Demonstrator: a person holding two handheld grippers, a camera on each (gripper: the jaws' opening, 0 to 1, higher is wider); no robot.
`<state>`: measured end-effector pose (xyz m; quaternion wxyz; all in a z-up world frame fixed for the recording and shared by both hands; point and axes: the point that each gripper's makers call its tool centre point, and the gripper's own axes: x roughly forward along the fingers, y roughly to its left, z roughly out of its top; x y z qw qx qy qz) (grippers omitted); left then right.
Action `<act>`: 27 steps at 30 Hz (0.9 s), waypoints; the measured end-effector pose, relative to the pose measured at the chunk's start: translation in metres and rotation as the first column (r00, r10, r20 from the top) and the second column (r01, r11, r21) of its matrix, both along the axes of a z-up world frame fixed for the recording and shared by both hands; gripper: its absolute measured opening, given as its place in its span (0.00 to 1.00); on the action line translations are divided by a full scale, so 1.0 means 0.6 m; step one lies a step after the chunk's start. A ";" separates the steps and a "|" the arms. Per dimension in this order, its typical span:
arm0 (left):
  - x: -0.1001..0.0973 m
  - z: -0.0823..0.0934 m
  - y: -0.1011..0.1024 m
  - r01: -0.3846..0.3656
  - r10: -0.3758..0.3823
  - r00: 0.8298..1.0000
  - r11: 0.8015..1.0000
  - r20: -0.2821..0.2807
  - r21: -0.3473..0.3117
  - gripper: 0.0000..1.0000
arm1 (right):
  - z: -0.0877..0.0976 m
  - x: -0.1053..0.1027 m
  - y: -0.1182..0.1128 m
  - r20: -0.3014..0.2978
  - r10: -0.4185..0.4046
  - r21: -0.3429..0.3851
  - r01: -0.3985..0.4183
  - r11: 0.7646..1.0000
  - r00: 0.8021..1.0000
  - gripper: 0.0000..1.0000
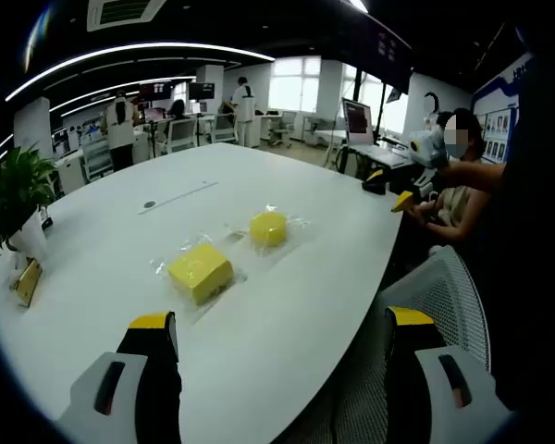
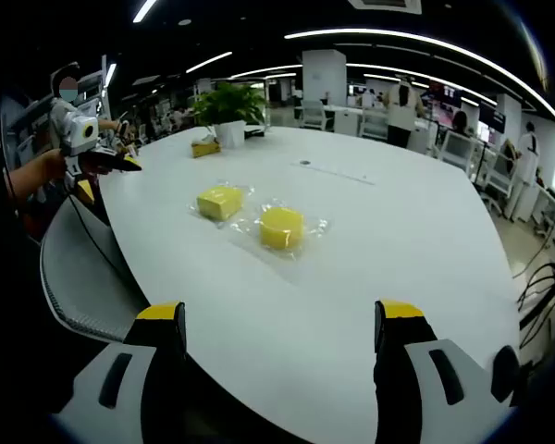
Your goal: Compare the silicone blocks by pressing each to a similar depth, holding the contact briefly, and releasing to observe deformation and rebound differences across the visible hardness samples.
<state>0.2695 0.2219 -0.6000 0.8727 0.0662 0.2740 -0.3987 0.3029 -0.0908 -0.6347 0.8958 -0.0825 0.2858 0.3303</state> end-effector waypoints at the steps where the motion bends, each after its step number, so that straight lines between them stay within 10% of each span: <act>1: 0.001 0.001 0.000 0.000 0.000 1.000 1.000 0.001 -0.002 0.92 | 0.000 0.000 0.000 0.000 0.000 0.002 0.000 1.000 1.000 0.77; 27: 0.003 0.001 -0.005 0.011 -0.011 1.000 1.000 -0.007 -0.001 0.92 | 0.003 -0.003 0.004 -0.004 0.011 0.002 -0.011 1.000 1.000 0.76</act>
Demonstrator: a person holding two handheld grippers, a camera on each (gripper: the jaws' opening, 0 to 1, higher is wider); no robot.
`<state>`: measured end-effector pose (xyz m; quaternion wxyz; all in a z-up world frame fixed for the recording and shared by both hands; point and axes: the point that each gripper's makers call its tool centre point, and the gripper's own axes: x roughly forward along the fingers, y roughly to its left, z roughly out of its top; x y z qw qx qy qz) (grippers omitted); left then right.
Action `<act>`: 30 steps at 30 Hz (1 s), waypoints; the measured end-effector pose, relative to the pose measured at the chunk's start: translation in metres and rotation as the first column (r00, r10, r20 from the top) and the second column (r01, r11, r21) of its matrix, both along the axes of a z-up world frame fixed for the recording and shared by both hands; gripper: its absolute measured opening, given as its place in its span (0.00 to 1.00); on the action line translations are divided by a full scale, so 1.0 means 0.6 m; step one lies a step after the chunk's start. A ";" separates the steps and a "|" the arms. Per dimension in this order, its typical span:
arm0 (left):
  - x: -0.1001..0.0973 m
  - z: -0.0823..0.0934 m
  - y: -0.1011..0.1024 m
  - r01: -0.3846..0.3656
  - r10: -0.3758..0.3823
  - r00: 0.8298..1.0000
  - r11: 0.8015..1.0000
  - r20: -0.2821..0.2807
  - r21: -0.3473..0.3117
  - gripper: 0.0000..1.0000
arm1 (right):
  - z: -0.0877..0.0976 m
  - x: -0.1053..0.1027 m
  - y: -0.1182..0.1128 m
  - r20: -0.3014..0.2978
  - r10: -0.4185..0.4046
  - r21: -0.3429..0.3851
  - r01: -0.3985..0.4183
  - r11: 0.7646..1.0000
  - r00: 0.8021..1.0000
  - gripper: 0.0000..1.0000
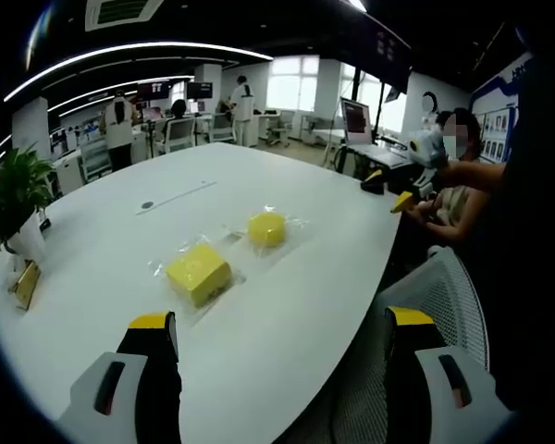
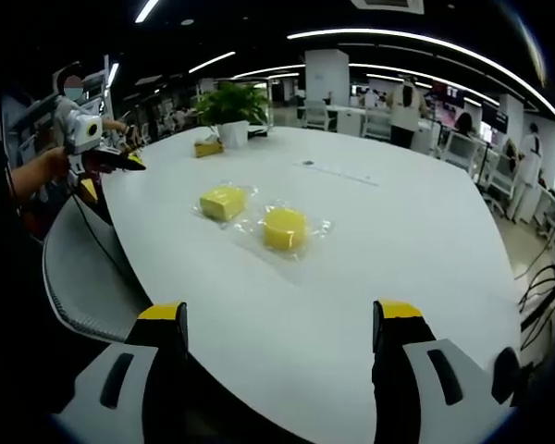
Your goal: Compare the silicone blocks by pressing each to a similar depth, holding the contact briefly, and releasing to observe deformation and rebound differences across the visible hardness samples.
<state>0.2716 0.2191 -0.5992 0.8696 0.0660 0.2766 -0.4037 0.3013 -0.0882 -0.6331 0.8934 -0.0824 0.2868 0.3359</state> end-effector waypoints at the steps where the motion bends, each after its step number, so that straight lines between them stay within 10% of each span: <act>1: 0.000 -0.001 0.000 0.001 -0.001 1.000 1.000 0.000 0.000 0.92 | 0.000 0.000 0.000 -0.001 -0.001 0.000 0.001 1.000 1.000 0.76; 20: -0.001 -0.005 0.002 -0.007 0.007 1.000 1.000 -0.007 0.001 0.92 | -0.004 -0.001 0.003 -0.002 0.001 0.020 -0.001 1.000 1.000 0.76; 30: -0.006 -0.008 0.016 -0.041 0.041 0.999 0.999 0.010 -0.004 0.93 | 0.021 -0.006 0.021 0.090 -0.003 0.112 -0.008 0.994 0.996 0.96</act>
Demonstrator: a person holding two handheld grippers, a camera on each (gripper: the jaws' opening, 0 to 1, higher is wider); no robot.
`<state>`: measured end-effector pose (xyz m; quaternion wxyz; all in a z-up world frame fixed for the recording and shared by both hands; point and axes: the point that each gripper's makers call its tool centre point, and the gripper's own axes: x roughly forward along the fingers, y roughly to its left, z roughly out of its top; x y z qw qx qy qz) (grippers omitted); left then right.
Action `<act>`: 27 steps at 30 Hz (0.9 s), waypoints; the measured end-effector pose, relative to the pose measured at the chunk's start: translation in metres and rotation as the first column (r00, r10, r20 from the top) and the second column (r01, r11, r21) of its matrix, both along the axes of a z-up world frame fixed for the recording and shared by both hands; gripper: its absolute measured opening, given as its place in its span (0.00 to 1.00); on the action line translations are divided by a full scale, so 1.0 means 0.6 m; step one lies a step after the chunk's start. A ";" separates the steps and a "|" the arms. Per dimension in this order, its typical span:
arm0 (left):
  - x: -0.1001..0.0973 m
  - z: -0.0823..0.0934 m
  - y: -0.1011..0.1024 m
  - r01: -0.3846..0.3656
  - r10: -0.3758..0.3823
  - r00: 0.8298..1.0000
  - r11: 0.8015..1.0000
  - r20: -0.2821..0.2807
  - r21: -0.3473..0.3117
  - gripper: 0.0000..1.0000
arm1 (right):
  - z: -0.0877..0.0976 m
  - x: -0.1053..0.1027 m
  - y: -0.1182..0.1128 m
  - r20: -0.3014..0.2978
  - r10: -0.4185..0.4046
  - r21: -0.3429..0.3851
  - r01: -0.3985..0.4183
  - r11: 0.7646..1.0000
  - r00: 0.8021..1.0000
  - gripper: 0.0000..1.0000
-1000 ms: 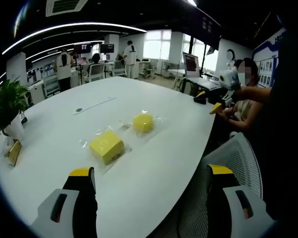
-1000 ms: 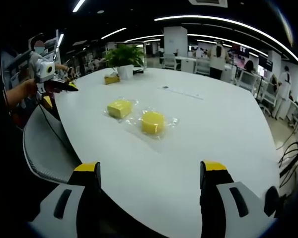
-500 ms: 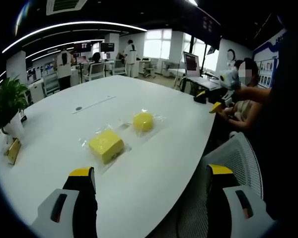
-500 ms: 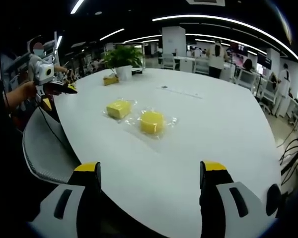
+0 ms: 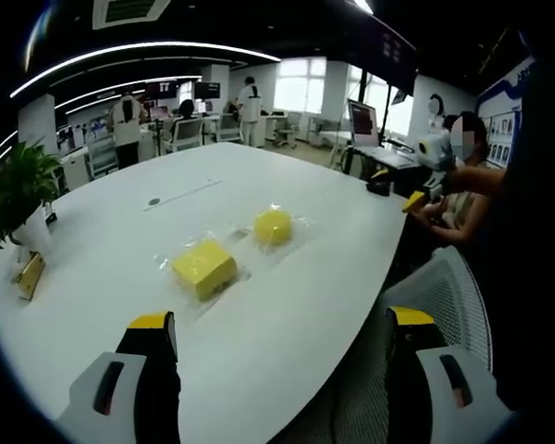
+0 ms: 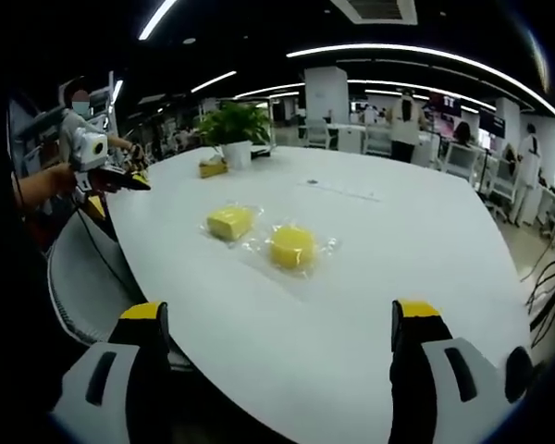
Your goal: Compare the silicone blocks by pressing each to a similar depth, holding the contact briefly, and releasing to observe deformation and rebound differences across the visible hardness samples.
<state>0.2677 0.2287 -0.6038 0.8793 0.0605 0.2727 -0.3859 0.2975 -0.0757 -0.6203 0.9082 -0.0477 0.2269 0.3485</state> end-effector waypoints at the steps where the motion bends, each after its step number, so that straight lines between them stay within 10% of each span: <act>1: 0.001 -0.001 0.001 -0.005 0.005 1.000 1.000 0.002 -0.002 0.94 | 0.003 -0.002 0.002 0.011 0.006 0.009 -0.006 1.000 1.000 0.96; 27: 0.009 -0.007 0.000 -0.034 0.034 0.999 0.998 0.000 -0.047 0.99 | -0.005 -0.003 0.012 -0.014 0.002 -0.019 -0.002 1.000 1.000 0.94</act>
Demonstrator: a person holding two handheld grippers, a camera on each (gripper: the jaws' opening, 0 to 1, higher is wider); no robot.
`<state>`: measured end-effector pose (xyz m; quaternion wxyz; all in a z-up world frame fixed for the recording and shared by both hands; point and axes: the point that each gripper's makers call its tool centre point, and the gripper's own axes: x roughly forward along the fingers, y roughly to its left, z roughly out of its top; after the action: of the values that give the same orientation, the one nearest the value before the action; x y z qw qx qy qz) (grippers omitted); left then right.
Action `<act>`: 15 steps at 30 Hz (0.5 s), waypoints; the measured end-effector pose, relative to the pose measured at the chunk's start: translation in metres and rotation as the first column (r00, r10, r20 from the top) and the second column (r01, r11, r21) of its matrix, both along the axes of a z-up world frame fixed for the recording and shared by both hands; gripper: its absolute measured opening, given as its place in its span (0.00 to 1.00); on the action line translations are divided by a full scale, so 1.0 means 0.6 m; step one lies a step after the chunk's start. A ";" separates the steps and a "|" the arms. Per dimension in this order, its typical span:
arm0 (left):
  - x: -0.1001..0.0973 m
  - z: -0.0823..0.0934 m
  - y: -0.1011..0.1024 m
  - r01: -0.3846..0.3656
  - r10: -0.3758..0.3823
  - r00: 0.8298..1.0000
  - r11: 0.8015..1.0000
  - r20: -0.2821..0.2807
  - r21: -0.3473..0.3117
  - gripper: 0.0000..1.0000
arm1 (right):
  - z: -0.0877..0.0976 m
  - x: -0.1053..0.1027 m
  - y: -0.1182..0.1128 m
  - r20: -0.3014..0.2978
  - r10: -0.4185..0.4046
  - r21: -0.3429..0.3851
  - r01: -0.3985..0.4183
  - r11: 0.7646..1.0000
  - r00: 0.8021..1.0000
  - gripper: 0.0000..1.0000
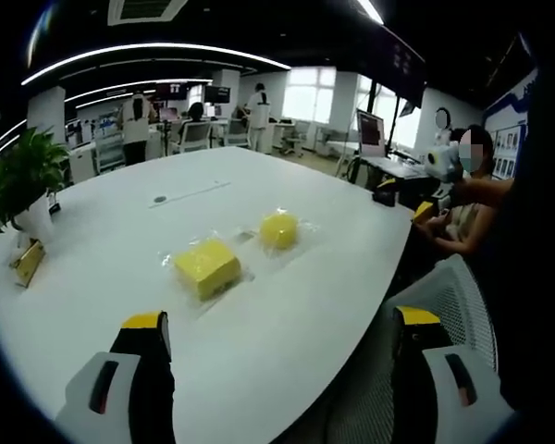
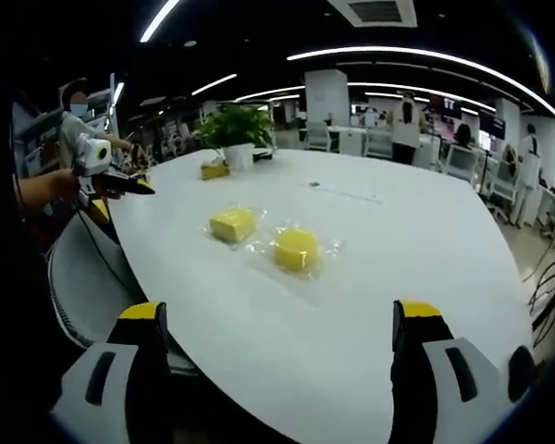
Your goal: Compare the silicone blocks by pressing each to a similar depth, holding the contact briefly, and releasing to observe deformation and rebound differences across the visible hardness samples.
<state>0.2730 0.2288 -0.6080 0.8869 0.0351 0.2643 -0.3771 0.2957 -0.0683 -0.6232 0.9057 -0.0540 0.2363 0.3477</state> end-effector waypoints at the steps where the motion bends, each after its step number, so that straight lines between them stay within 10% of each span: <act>1: 0.000 0.000 -0.001 0.000 0.000 1.000 1.000 0.000 0.000 0.99 | 0.000 0.000 0.000 0.002 0.000 0.001 0.000 1.000 1.000 0.94; 15: 0.036 0.006 -0.003 -0.040 0.040 0.999 0.998 -0.007 -0.043 0.99 | 0.004 0.024 -0.011 -0.008 -0.057 0.063 0.058 0.996 0.998 0.89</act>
<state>0.2945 0.2271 -0.6045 0.8941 0.0096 0.2594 -0.3649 0.3101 -0.0751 -0.6206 0.9159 -0.0176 0.2295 0.3289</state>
